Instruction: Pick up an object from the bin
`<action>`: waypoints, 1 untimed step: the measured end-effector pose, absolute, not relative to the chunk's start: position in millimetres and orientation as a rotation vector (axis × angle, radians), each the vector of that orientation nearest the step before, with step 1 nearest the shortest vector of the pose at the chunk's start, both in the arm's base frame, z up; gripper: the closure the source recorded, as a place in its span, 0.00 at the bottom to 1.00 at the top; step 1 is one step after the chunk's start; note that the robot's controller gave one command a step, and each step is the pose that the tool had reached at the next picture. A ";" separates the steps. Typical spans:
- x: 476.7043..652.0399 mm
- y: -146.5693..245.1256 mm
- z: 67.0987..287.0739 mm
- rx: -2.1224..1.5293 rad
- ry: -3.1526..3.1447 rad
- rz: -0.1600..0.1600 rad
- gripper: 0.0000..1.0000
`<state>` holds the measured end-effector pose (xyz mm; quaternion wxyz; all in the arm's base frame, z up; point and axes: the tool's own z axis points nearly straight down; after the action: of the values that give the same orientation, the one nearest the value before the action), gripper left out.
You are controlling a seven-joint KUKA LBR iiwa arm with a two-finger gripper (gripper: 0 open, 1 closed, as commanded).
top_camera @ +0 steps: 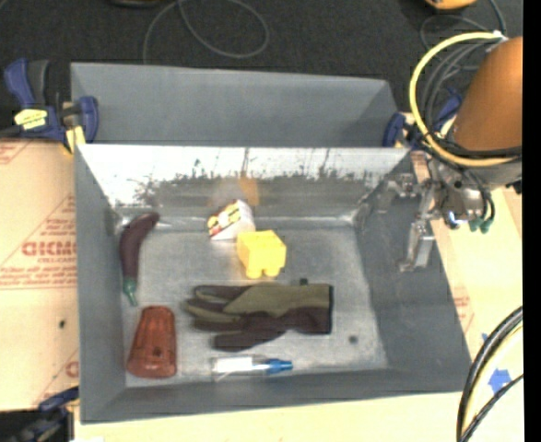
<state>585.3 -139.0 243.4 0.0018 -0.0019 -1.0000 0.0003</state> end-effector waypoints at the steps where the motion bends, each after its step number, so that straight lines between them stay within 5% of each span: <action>1: 586.7 -138.4 248.4 -0.002 -3.146 0.003 0.00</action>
Offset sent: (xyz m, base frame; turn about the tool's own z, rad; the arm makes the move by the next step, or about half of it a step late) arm -0.0650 0.0753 -0.0654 -0.0622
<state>586.7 -138.4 248.4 -0.0024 -0.0005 -1.0000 0.0011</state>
